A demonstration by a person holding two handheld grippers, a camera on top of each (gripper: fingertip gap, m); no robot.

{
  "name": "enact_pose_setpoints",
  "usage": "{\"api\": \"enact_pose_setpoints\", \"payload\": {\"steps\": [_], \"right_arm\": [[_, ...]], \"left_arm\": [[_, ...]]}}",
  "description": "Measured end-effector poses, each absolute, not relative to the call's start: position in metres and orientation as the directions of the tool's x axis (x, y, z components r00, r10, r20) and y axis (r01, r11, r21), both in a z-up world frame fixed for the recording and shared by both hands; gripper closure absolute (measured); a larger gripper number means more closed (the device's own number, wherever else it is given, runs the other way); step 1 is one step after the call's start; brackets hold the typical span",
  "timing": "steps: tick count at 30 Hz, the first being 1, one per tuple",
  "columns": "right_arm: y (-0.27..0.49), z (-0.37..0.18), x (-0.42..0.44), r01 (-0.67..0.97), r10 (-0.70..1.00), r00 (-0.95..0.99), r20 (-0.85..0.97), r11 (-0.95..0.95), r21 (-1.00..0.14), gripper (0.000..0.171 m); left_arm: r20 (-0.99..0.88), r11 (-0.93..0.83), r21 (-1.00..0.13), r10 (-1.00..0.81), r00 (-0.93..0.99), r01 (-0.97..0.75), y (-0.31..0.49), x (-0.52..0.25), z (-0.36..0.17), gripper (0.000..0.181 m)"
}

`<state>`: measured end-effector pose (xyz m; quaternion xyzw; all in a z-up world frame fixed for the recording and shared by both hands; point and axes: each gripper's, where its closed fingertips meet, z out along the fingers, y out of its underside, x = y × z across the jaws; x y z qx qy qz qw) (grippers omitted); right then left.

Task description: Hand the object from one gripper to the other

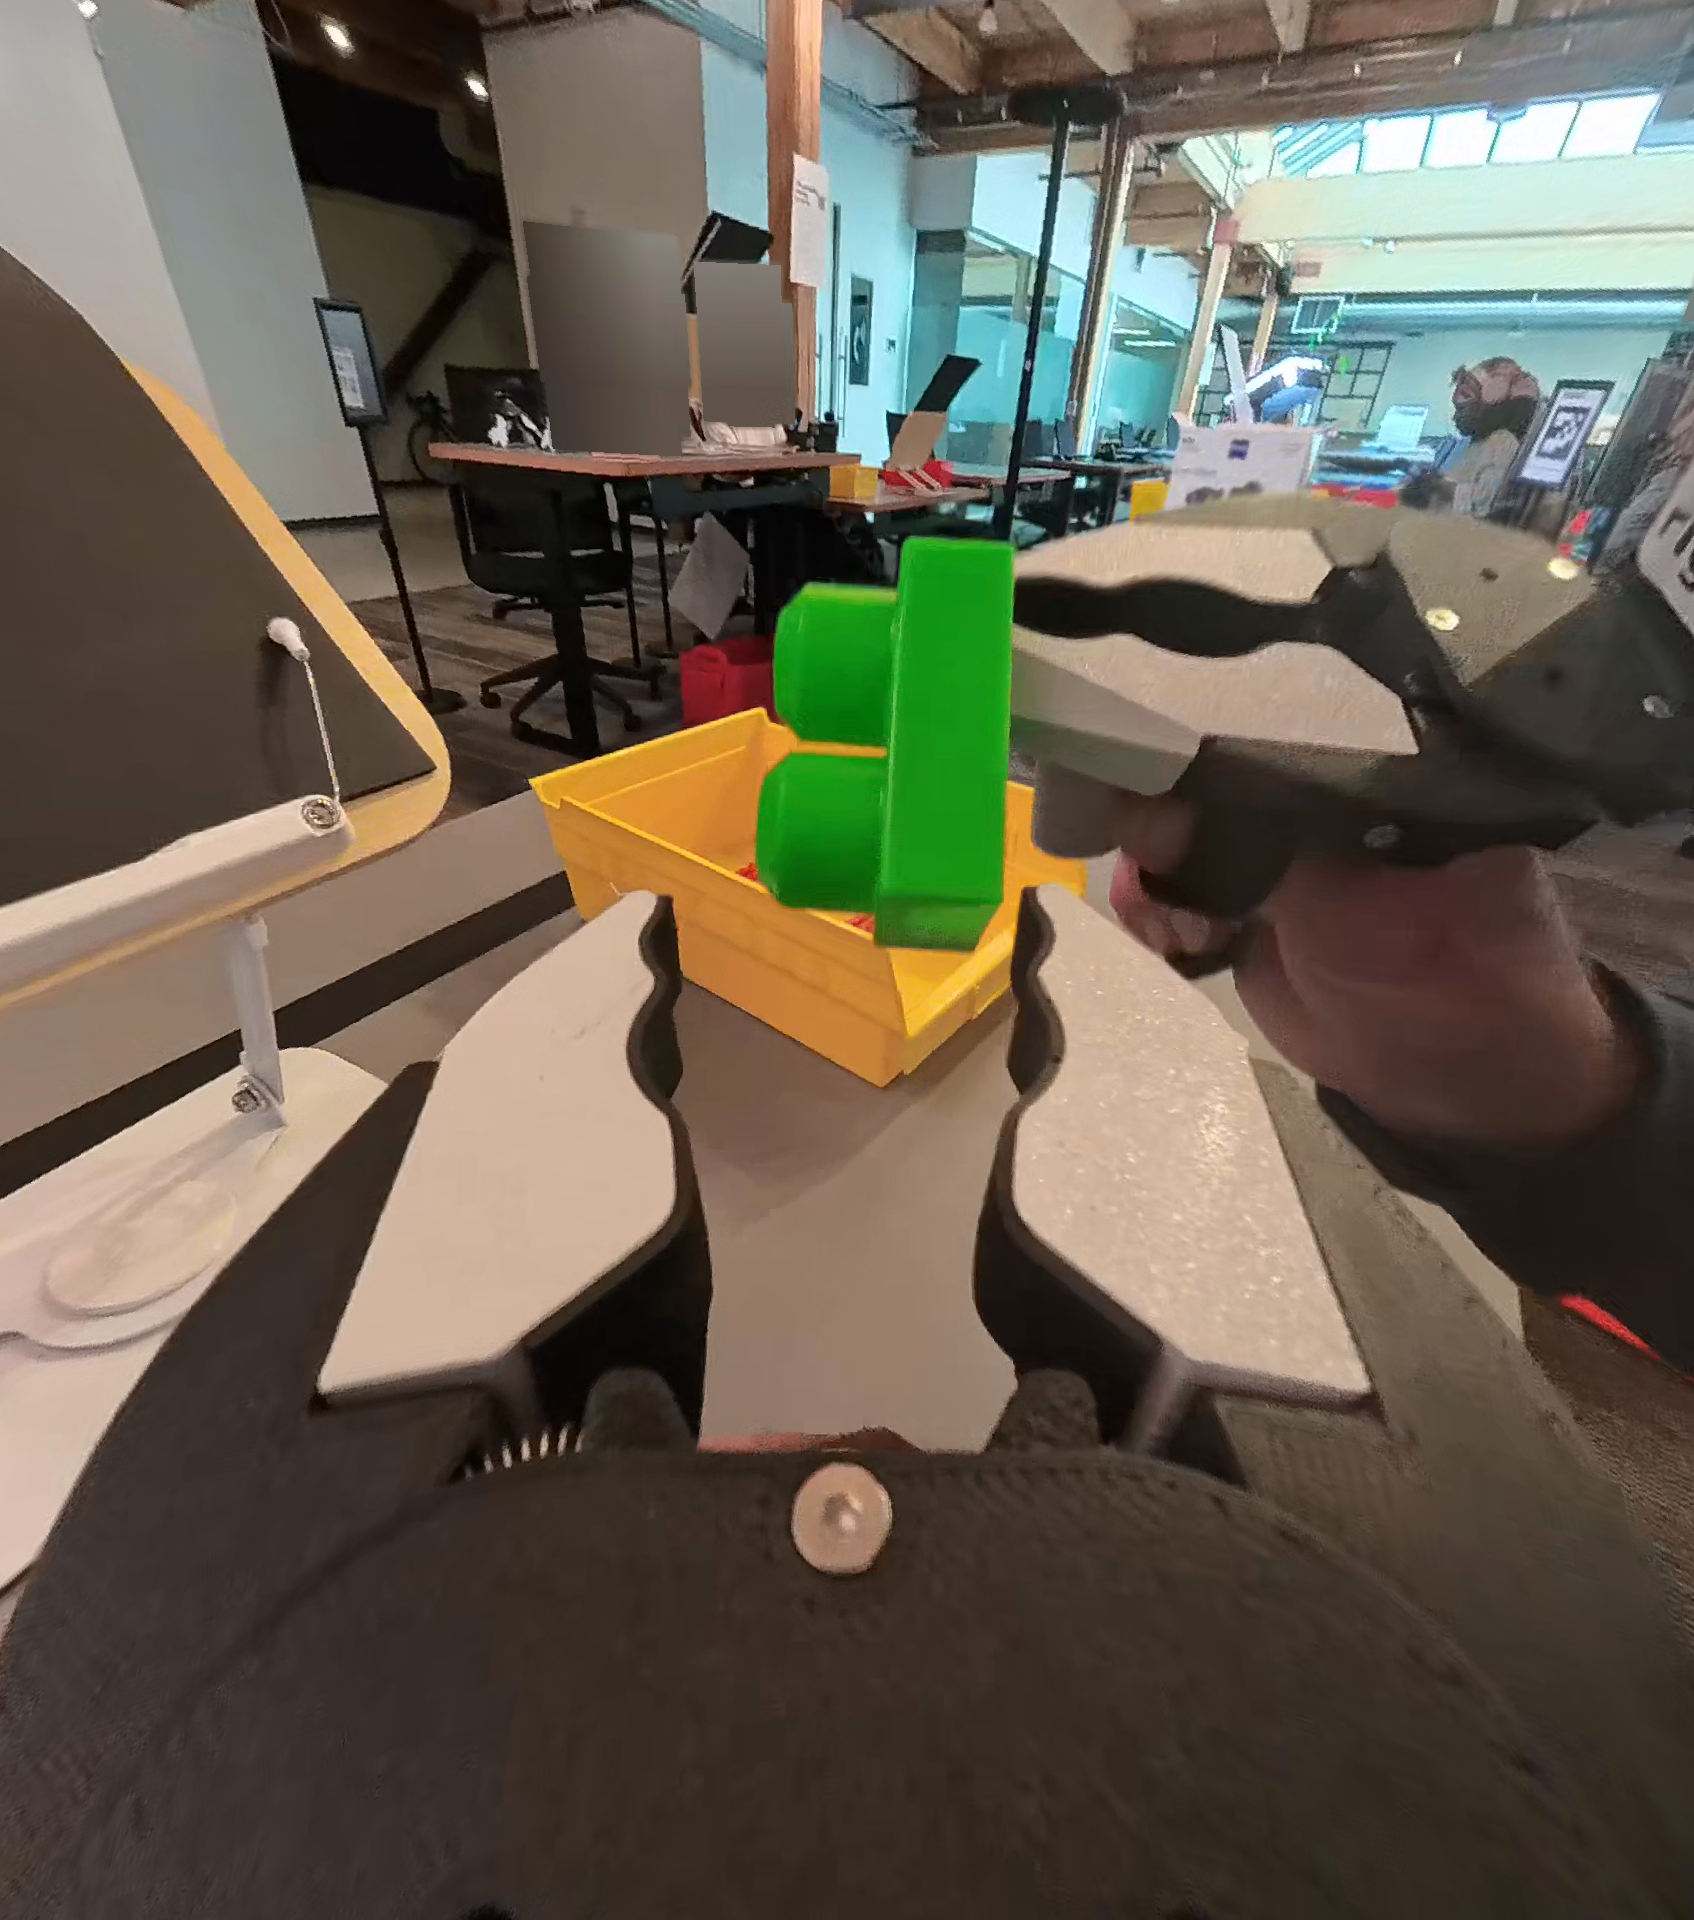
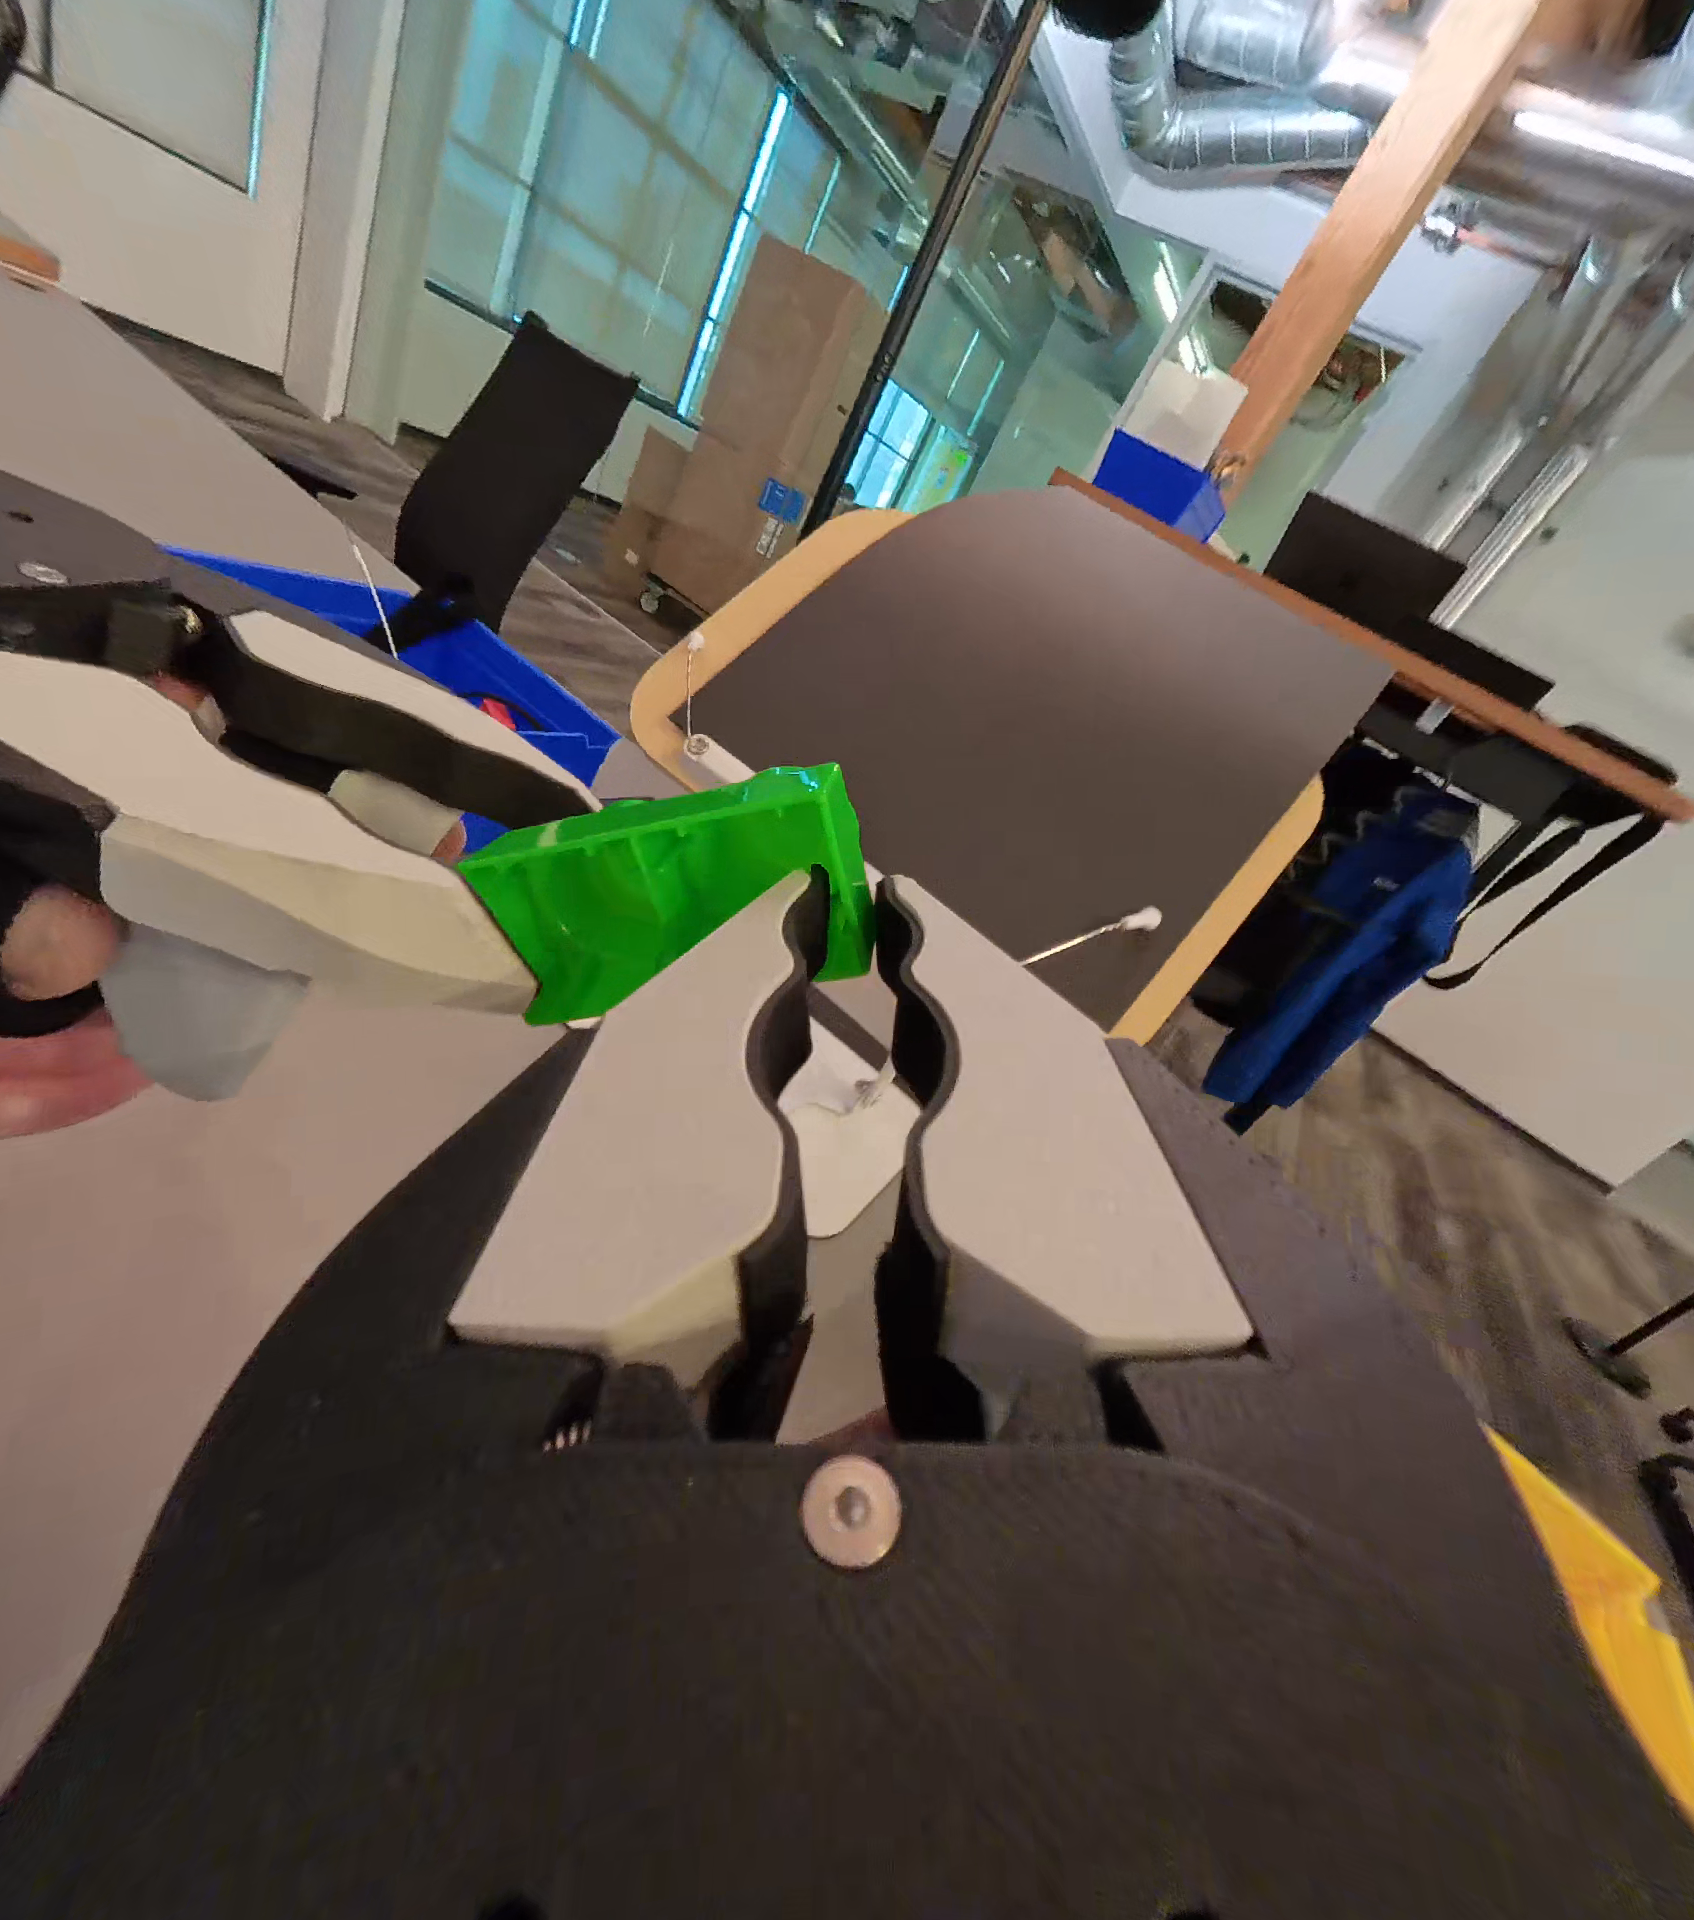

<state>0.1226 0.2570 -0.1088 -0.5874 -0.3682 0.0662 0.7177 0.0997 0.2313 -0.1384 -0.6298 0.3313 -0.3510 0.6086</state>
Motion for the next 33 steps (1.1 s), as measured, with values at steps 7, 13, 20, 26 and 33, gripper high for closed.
{"api": "enact_pose_setpoints", "payload": {"steps": [7, 13, 20, 26, 33], "right_arm": [[0.257, -0.117, 0.124, 0.583, 0.421, 0.585, 0.694, 0.376, -0.72, 0.165], [0.246, -0.111, 0.107, 0.764, 0.26, 0.293, 0.92, 0.514, -0.389, 0.165], [0.242, -0.11, 0.102, 0.801, 0.2, 0.163, 0.966, 0.545, -0.248, 0.167], [0.245, -0.111, 0.103, 0.797, 0.214, 0.182, 0.96, 0.539, -0.271, 0.168], [0.242, -0.106, 0.103, 0.782, 0.228, 0.196, 0.954, 0.55, -0.292, 0.167]], "left_arm": [[-0.063, 0.013, -0.996, -0.831, 0.553, -0.093, 0.227, 0.101, -0.136, 0.123], [-0.095, -0.038, -0.969, -0.854, 0.512, -0.243, 0.229, 0.108, -0.139, 0.124], [0.021, -0.103, -0.983, -0.882, 0.47, -0.149, 0.228, 0.111, -0.14, 0.148], [0.072, -0.119, -0.99, -0.894, 0.443, -0.079, 0.226, 0.112, -0.142, 0.16], [0.065, -0.097, -0.994, -0.899, 0.434, -0.052, 0.223, 0.112, -0.138, 0.161]]}}
